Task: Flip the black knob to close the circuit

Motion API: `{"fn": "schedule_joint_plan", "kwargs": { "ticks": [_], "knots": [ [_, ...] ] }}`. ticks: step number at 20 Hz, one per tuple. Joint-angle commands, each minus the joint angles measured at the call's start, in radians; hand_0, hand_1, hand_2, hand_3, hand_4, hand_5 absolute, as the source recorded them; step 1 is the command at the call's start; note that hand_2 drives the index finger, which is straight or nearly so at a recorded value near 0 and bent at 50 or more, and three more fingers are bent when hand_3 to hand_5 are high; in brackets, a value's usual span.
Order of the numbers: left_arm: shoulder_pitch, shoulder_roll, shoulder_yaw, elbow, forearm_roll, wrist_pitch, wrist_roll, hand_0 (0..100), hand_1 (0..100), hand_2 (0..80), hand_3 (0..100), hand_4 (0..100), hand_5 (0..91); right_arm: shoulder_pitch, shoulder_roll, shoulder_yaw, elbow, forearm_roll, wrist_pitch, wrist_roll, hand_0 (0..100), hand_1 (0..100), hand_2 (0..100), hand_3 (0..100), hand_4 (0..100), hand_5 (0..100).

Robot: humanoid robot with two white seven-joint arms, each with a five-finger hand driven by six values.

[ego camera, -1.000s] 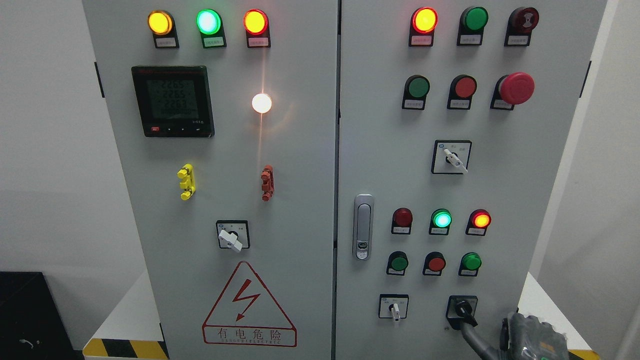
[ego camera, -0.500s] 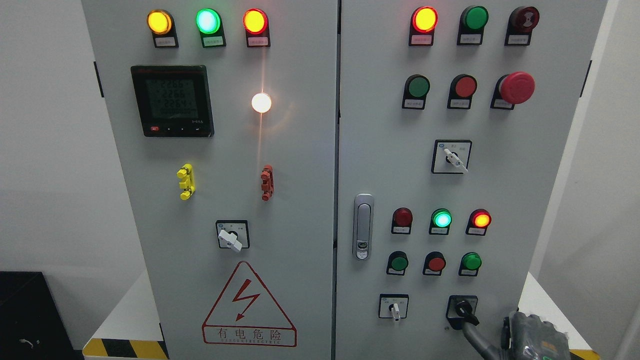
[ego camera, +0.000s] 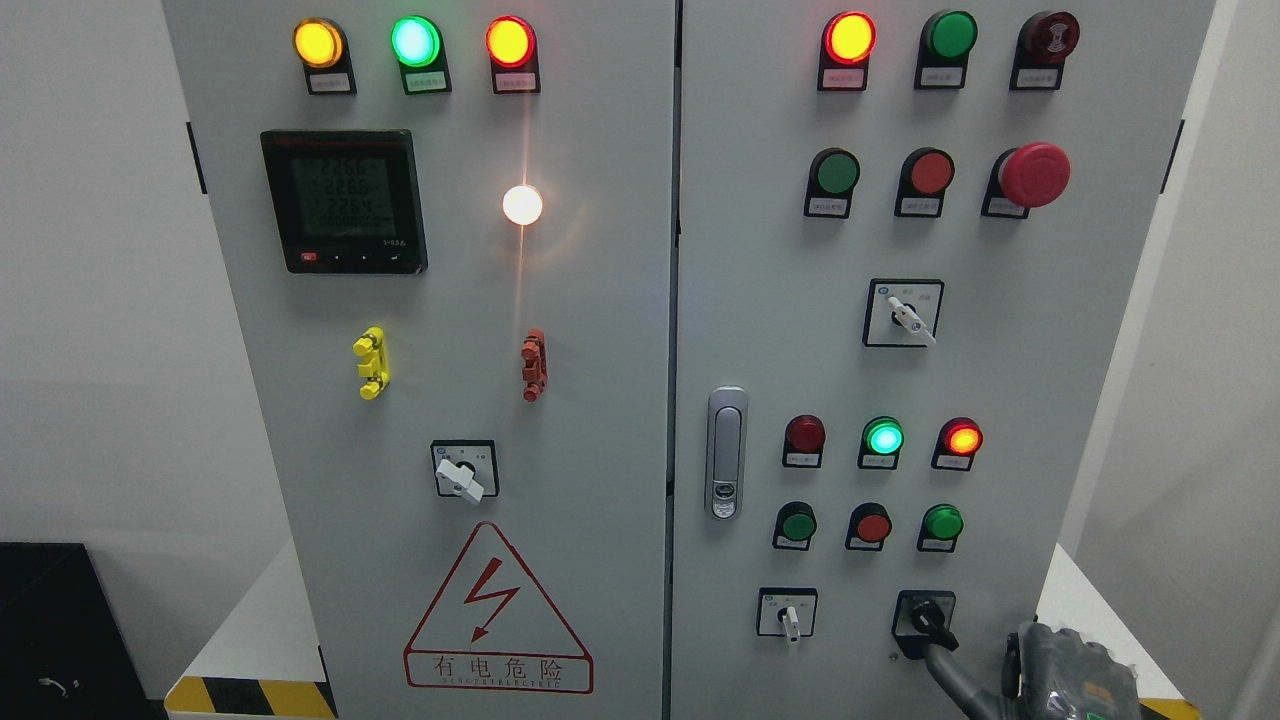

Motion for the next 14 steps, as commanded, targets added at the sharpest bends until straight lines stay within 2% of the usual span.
{"fn": "schedule_joint_plan", "kwargs": {
  "ticks": [1, 8, 13, 14],
  "knots": [
    [0.006, 0.000, 0.000, 0.000, 0.000, 0.000, 0.000, 12, 56, 0.0, 0, 0, 0.0, 0.008, 0.001, 0.034, -0.002, -0.001, -0.005, -0.009, 0, 0, 91, 100, 98, 100],
    [0.006, 0.000, 0.000, 0.000, 0.000, 0.000, 0.000, 12, 56, 0.0, 0, 0, 0.0, 0.034, 0.003, 0.106, -0.004, -0.001, -0.009, -0.011, 0, 0, 90, 100, 97, 100],
    [0.006, 0.000, 0.000, 0.000, 0.000, 0.000, 0.000, 12, 56, 0.0, 0, 0, 0.0, 0.048, 0.003, 0.126, -0.004, -0.009, -0.015, -0.014, 0, 0, 90, 100, 97, 100],
    [0.006, 0.000, 0.000, 0.000, 0.000, 0.000, 0.000, 12, 56, 0.0, 0, 0, 0.0, 0.050, 0.003, 0.133, -0.005, -0.015, -0.015, -0.026, 0, 0, 90, 100, 97, 100]
  ]
}}
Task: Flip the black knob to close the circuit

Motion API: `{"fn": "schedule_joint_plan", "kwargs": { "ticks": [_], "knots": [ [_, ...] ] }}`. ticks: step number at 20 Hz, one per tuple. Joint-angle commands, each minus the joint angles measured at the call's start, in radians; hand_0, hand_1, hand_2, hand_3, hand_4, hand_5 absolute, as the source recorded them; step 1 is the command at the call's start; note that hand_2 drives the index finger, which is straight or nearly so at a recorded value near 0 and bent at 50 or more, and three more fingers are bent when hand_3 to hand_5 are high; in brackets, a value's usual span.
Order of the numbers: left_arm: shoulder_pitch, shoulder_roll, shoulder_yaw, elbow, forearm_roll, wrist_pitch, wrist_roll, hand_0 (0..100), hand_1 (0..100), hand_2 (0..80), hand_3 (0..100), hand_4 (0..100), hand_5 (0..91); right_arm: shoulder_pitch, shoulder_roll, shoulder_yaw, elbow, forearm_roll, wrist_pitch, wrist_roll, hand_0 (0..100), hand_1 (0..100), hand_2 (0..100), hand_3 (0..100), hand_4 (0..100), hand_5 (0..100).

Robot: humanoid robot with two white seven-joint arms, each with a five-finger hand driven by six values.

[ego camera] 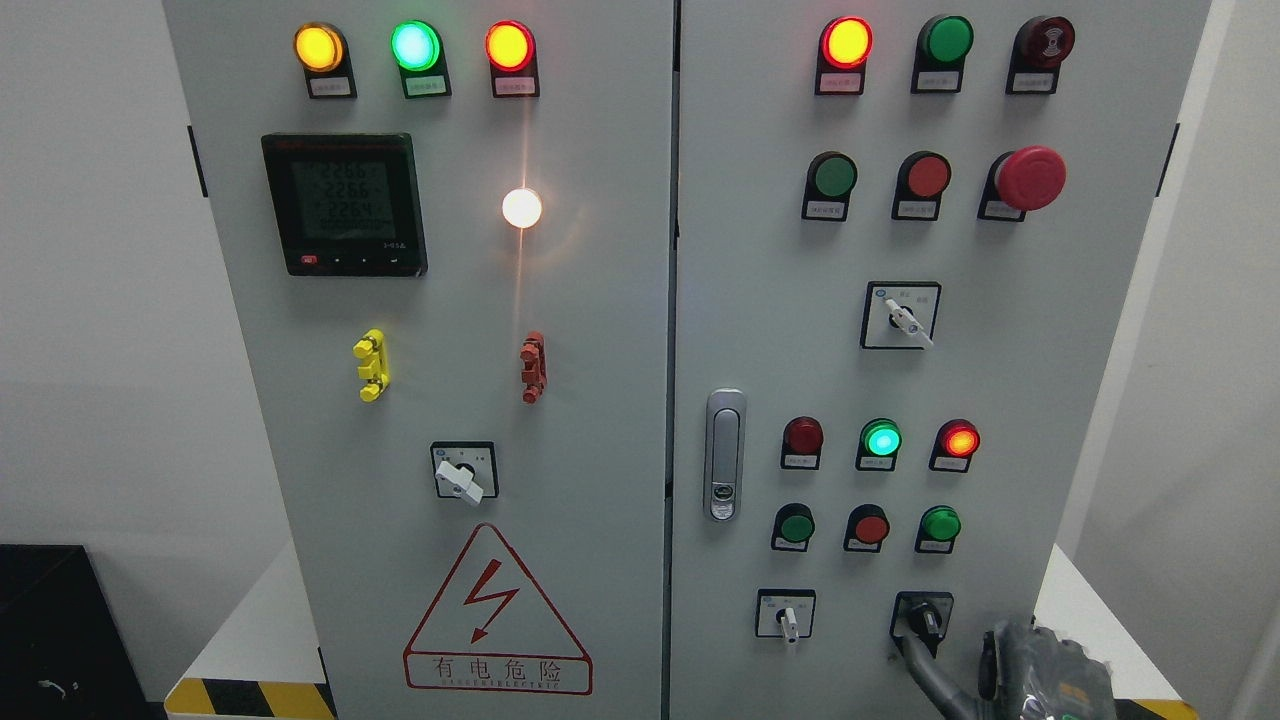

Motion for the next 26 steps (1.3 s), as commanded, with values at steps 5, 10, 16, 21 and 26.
{"fn": "schedule_joint_plan", "kwargs": {
  "ticks": [5, 10, 16, 21, 26],
  "knots": [
    [0.006, 0.000, 0.000, 0.000, 0.000, 0.000, -0.001, 12, 56, 0.0, 0, 0, 0.0, 0.061, 0.000, 0.099, -0.064, -0.065, -0.001, -0.023, 0, 0, 90, 100, 97, 100],
    [0.006, 0.000, 0.000, 0.000, 0.000, 0.000, -0.001, 12, 56, 0.0, 0, 0, 0.0, 0.136, 0.000, 0.111, -0.149, -0.249, 0.004, -0.046, 0, 0, 85, 100, 96, 98],
    [0.006, 0.000, 0.000, 0.000, 0.001, 0.000, -0.001, 12, 56, 0.0, 0, 0, 0.0, 0.216, -0.002, 0.128, -0.217, -0.435, -0.011, -0.178, 0, 1, 73, 100, 89, 85],
    [0.006, 0.000, 0.000, 0.000, 0.000, 0.000, -0.001, 12, 56, 0.0, 0, 0, 0.0, 0.287, -0.002, 0.129, -0.237, -0.698, -0.060, -0.254, 0, 6, 59, 85, 77, 72],
    [0.006, 0.000, 0.000, 0.000, 0.001, 0.000, -0.001, 12, 56, 0.0, 0, 0, 0.0, 0.356, -0.006, 0.120, -0.321, -1.088, -0.024, -0.267, 0, 8, 46, 61, 60, 56]
  ]
}}
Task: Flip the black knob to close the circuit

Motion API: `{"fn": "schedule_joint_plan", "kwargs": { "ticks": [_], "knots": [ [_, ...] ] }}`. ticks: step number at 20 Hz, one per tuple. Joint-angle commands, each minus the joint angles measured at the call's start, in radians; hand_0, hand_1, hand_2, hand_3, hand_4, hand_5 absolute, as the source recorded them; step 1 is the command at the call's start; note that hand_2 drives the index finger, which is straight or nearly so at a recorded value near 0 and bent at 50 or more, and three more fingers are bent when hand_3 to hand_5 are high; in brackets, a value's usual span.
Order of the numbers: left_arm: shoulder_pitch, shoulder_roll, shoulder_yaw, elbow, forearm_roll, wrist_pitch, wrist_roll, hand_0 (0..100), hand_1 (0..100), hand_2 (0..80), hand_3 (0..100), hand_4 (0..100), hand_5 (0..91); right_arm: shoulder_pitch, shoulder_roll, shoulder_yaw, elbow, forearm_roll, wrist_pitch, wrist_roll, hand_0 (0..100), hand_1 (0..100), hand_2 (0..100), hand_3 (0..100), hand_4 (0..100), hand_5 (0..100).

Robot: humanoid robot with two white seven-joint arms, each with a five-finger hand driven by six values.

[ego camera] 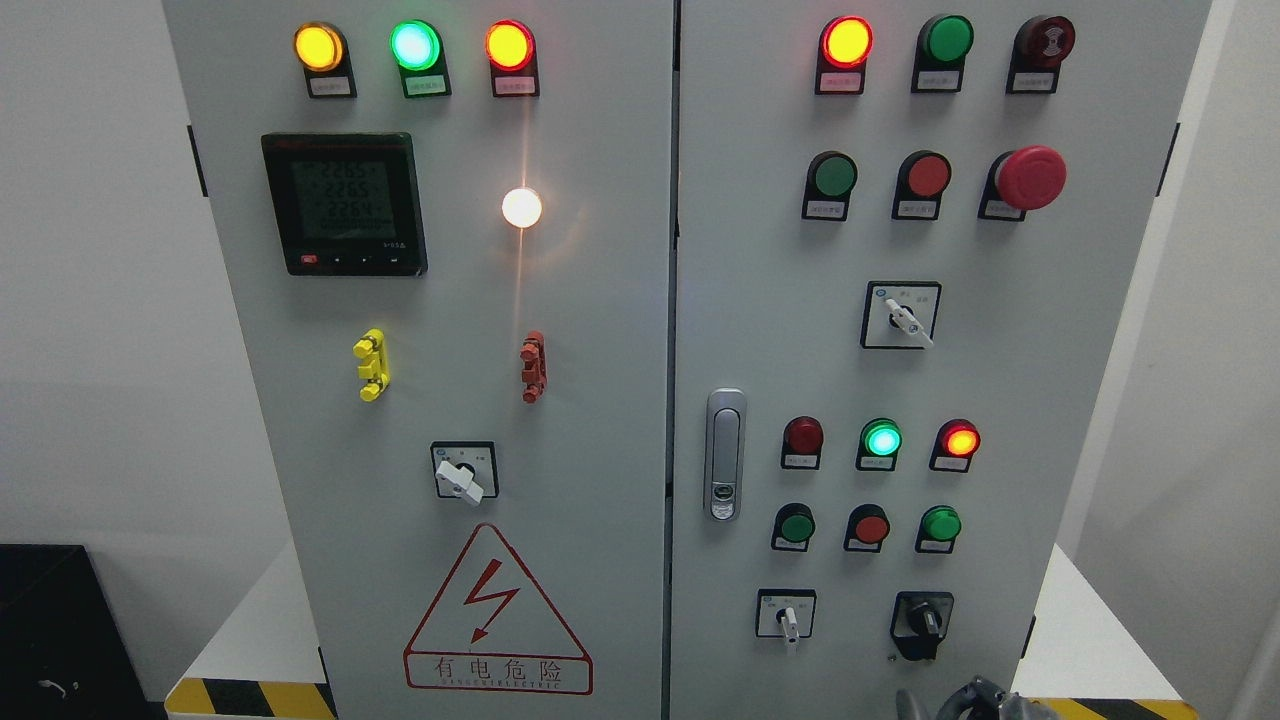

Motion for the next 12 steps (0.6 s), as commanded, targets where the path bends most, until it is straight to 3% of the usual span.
{"fn": "schedule_joint_plan", "kwargs": {
  "ticks": [1, 5, 9, 12],
  "knots": [
    [0.006, -0.001, 0.000, 0.000, 0.001, 0.000, -0.001, 12, 56, 0.0, 0, 0, 0.0, 0.081, -0.005, 0.018, -0.139, -0.432, 0.019, -0.011, 0, 8, 45, 60, 58, 55],
    [0.006, 0.000, 0.000, 0.000, -0.001, 0.000, -0.001, 12, 56, 0.0, 0, 0, 0.0, 0.130, -0.008, 0.012, -0.181, -0.676, 0.008, -0.011, 0, 5, 30, 44, 41, 34],
    [0.006, 0.000, 0.000, 0.000, -0.001, 0.000, -0.001, 12, 56, 0.0, 0, 0, 0.0, 0.178, -0.009, 0.010, -0.182, -0.702, -0.061, 0.001, 0, 0, 14, 26, 20, 13],
    [0.006, -0.001, 0.000, 0.000, -0.001, 0.000, -0.001, 12, 56, 0.0, 0, 0, 0.0, 0.195, -0.009, 0.012, -0.182, -0.742, -0.108, 0.006, 0, 0, 7, 16, 12, 4]
  ]
}}
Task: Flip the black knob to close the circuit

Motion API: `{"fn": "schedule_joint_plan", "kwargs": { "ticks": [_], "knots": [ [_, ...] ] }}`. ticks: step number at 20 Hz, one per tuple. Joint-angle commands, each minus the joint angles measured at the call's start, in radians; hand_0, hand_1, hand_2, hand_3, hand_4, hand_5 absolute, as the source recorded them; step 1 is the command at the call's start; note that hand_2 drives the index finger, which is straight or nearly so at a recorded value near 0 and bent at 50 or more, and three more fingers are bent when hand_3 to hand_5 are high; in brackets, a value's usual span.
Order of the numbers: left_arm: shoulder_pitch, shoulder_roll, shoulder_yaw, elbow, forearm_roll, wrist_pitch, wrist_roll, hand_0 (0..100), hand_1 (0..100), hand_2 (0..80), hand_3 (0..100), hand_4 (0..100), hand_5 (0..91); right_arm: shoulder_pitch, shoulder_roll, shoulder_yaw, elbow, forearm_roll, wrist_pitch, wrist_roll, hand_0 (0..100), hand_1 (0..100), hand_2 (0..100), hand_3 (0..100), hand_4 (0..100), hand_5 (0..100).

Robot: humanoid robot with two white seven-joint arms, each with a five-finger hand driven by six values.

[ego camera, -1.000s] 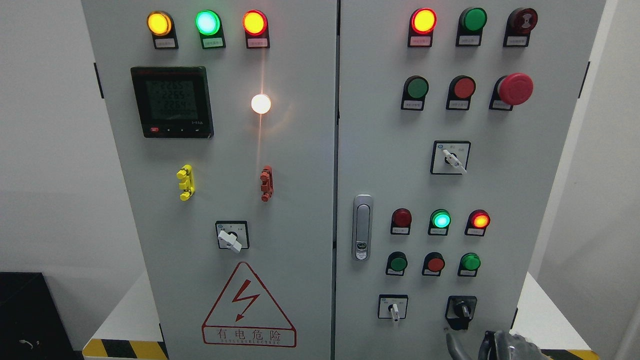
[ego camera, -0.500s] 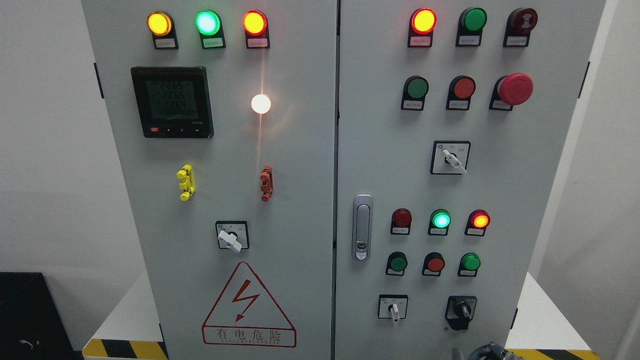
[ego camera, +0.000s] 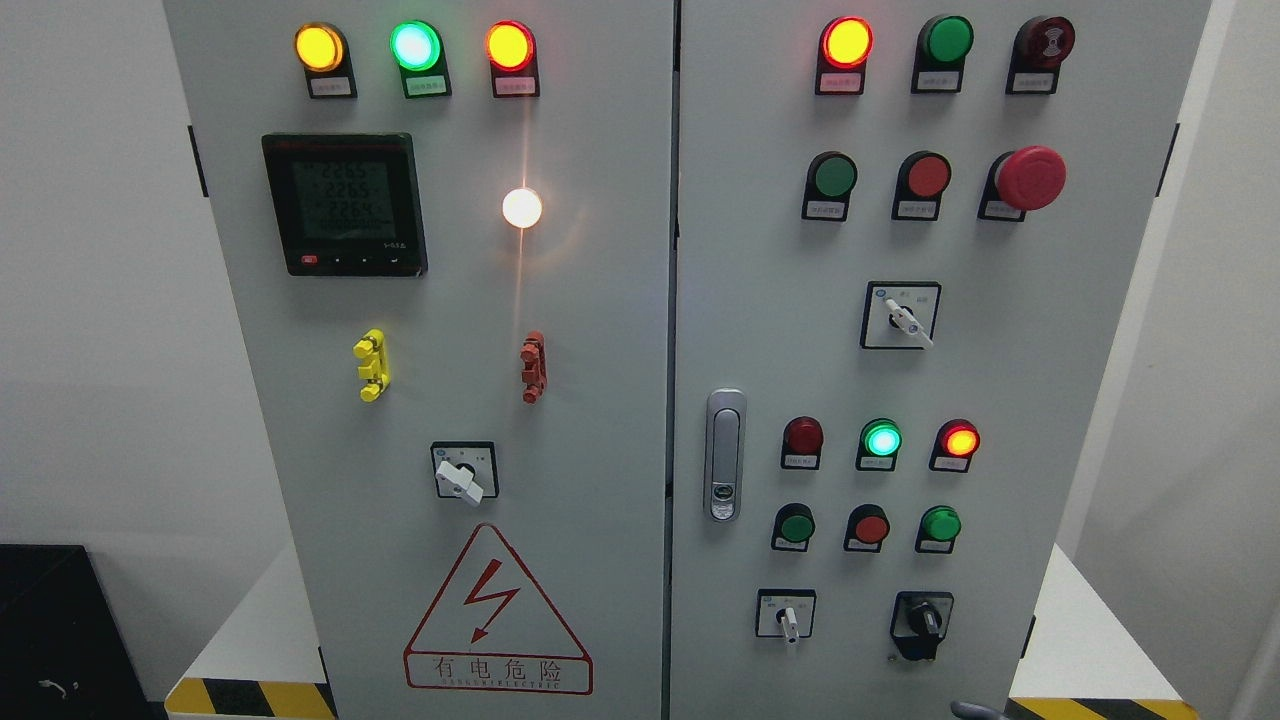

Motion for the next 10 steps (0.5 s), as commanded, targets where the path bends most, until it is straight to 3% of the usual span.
{"fn": "schedule_joint_plan", "kwargs": {
  "ticks": [1, 4, 10],
  "knots": [
    [0.006, 0.000, 0.000, 0.000, 0.000, 0.000, 0.000, 12, 56, 0.0, 0, 0, 0.0, 0.055, -0.006, 0.004, -0.066, -0.150, -0.039, 0.014, 0, 0, 6, 15, 11, 3],
    [0.006, 0.000, 0.000, 0.000, 0.000, 0.000, 0.000, 12, 56, 0.0, 0, 0, 0.0, 0.069, -0.006, 0.004, -0.067, -0.150, -0.057, 0.037, 0, 0, 4, 12, 8, 1],
    [0.006, -0.001, 0.000, 0.000, 0.000, 0.000, 0.000, 12, 56, 0.0, 0, 0, 0.0, 0.080, -0.007, 0.010, -0.067, -0.152, -0.060, 0.040, 0, 0, 2, 8, 6, 0]
  ]
}}
